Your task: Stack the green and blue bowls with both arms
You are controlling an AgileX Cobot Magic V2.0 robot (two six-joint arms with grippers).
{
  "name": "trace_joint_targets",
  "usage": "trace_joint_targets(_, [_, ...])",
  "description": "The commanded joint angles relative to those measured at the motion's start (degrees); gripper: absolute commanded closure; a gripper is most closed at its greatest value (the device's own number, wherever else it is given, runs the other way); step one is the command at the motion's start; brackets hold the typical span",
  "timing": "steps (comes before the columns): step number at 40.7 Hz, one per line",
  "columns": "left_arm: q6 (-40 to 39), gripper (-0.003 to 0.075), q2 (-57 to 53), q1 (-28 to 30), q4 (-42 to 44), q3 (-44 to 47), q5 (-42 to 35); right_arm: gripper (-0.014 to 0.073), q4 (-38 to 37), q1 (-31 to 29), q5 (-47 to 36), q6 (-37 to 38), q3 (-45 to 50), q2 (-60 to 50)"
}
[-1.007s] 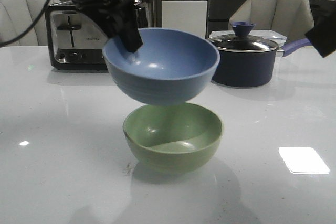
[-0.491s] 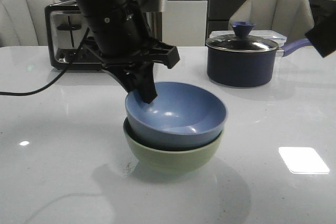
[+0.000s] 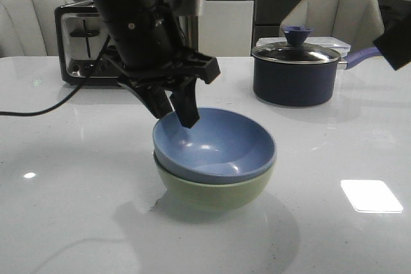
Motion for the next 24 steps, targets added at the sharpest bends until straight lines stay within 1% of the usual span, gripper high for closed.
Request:
trace_joint_targets(1, [0.2, 0.0349, -7.7, -0.4, 1.5, -1.7, -0.6, 0.0178, 0.2, 0.1, -2.9, -0.6, -1.4, -0.5])
trace_joint_targets(6, [0.2, 0.0349, -13.9, -0.4, 2.7, -1.3, 0.8, 0.0178, 0.2, 0.1, -2.9, -0.6, -1.4, -0.5])
trace_joint_targets(11, [0.2, 0.0349, -21.6, -0.4, 2.8, 1.8, 0.7, 0.0178, 0.2, 0.1, -2.9, -0.6, -1.4, -0.5])
trace_joint_targets(17, [0.2, 0.0349, -32.1, -0.4, 4.5, 8.7, -0.7, 0.0178, 0.2, 0.1, -3.1, -0.6, -1.4, -0.5])
trace_joint_targets(24, [0.2, 0.0349, -43.9, -0.4, 5.9, 19.0, -5.1, 0.0178, -0.3, 0.1, -3.1, -0.6, -1.4, -0.5])
